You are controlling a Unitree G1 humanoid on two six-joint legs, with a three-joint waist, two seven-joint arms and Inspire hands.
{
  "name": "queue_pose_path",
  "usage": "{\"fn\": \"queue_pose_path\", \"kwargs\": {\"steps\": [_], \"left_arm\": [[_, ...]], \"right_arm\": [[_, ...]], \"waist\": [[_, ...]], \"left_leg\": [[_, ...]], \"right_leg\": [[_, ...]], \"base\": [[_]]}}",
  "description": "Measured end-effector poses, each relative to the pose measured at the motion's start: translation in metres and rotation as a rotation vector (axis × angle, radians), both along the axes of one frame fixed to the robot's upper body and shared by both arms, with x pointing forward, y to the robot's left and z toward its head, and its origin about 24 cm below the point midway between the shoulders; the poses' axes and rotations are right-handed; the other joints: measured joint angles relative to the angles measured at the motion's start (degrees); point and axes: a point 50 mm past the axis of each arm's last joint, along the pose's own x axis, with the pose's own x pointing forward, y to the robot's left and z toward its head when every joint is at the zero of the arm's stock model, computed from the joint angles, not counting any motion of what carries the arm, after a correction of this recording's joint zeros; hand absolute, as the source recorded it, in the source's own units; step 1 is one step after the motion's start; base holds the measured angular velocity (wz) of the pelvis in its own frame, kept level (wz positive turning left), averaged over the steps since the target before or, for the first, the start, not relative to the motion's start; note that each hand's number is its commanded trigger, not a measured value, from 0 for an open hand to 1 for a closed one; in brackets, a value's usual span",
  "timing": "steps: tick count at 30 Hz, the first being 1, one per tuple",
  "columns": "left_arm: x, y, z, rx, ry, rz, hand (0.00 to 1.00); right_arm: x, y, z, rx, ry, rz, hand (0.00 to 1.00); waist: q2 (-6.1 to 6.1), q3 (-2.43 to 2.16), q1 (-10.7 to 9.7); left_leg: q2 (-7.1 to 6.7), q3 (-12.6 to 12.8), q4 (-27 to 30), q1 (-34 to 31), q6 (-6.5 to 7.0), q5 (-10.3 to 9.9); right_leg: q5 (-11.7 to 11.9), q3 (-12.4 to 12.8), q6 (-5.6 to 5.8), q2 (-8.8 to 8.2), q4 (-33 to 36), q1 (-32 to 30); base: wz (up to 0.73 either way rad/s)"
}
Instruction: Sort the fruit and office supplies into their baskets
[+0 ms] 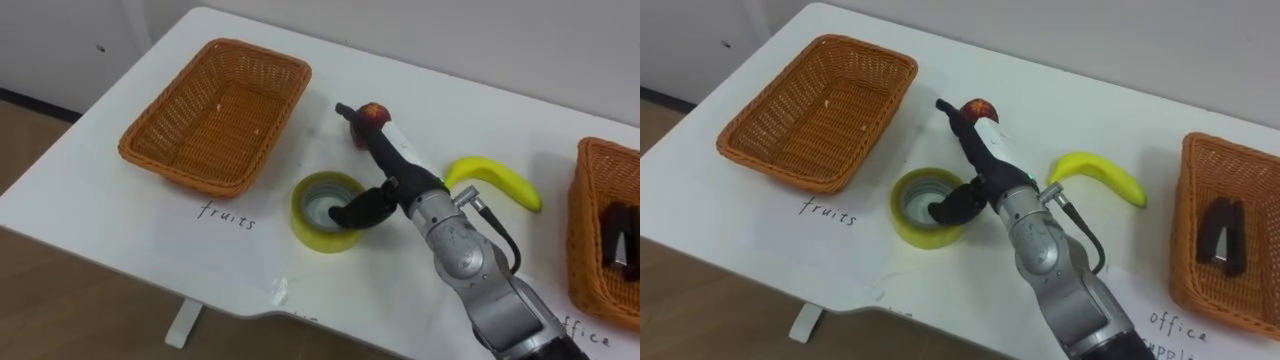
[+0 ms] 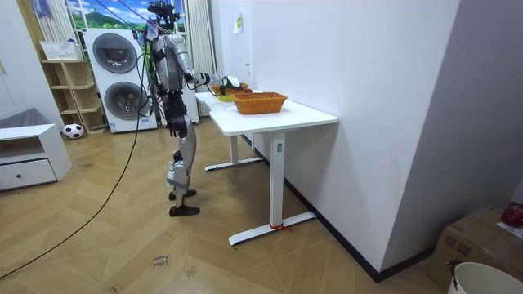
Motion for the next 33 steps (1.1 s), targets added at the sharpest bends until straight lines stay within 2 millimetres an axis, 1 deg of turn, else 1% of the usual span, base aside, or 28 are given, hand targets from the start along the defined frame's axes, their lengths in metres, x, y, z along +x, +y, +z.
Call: {"fn": "queue_pose_path", "kwargs": {"steps": [13, 16, 18, 20, 22, 24, 26, 28, 33], "left_arm": [[0.003, 0.0, 0.001, 0.009, -0.019, -0.002, 0.0], [0.004, 0.001, 0.001, 0.011, -0.021, -0.001, 0.0], [0.003, 0.001, 0.001, 0.007, -0.019, -0.002, 0.0], [0.003, 0.002, 0.001, -0.004, -0.015, -0.003, 0.0], [0.003, 0.003, 0.002, -0.013, -0.014, -0.002, 0.0], [0.002, 0.006, 0.002, -0.012, -0.012, 0.01, 0.0], [0.001, 0.009, 0.003, -0.007, -0.006, 0.02, 0.0], [-0.001, 0.01, 0.003, -0.004, -0.003, 0.031, 0.0], [-0.005, 0.012, 0.003, 0.0, 0.012, 0.035, 0.0]], "right_arm": [[0.0, 0.0, 0.0, -0.001, 0.008, 0.009, 0.0], [0.0, -0.001, -0.004, -0.007, 0.02, 0.007, 0.0], [0.0, -0.002, -0.008, -0.016, 0.043, 0.006, 0.0], [0.0, -0.002, -0.009, -0.02, 0.063, 0.026, 0.0], [0.0, -0.003, -0.01, -0.023, 0.083, 0.039, 0.0], [0.0, -0.003, -0.011, -0.027, 0.101, 0.052, 0.0], [0.0, -0.006, -0.013, -0.031, 0.128, 0.061, 0.0], [0.001, -0.007, -0.014, -0.033, 0.143, 0.07, 0.0], [0.0, -0.008, -0.016, -0.038, 0.184, 0.096, 0.0]], "waist": [[-0.13, 0.05, 0.0], [-0.31, 0.07, 0.1], [-0.63, -0.04, 0.2], [-1.09, 0.06, 0.1], [-1.4, -0.04, 0.2], [-1.69, 0.07, 0.1], [-2.27, 0.28, 0.2], [-2.53, 0.29, 0.3], [-2.83, 0.09, 0.3]], "left_leg": [[-0.03, 0.0, -0.3, 0.1, 0.0, 0.0], [-0.03, 0.1, -0.3, 0.2, 0.0, 0.0], [0.02, 0.2, -0.4, 0.5, 0.0, 0.0], [0.06, 0.4, -0.3, 0.6, 0.0, 0.0], [0.08, 0.3, -0.3, 0.6, 0.0, 0.0], [0.08, 0.1, -0.3, 0.7, 0.0, 0.0], [0.07, -0.2, -0.4, 0.9, 0.0, 0.0], [0.07, -0.3, -0.7, 1.0, 0.01, 0.0], [0.01, -0.3, -0.7, 1.1, 0.01, 0.0]], "right_leg": [[0.0, 0.1, 0.0, 0.03, 0.1, -0.1], [0.0, 0.1, 0.0, 0.05, 0.1, -0.1], [0.0, 0.1, 0.0, 0.05, 0.0, -0.1], [0.0, 0.3, 0.0, 0.05, -0.1, -0.1], [0.0, 0.3, 0.0, 0.02, -0.1, -0.1], [0.0, 0.3, 0.0, 0.0, -0.1, 0.3], [0.0, 0.2, 0.01, 0.03, -0.1, 0.7], [0.0, 0.2, 0.01, 0.04, -0.1, 0.7], [0.0, 0.2, 0.0, 0.18, -0.1, 0.8]], "base": [[0.0], [0.0], [-0.03], [-0.06], [0.0], [0.0], [0.05], [0.02], [0.0]]}}
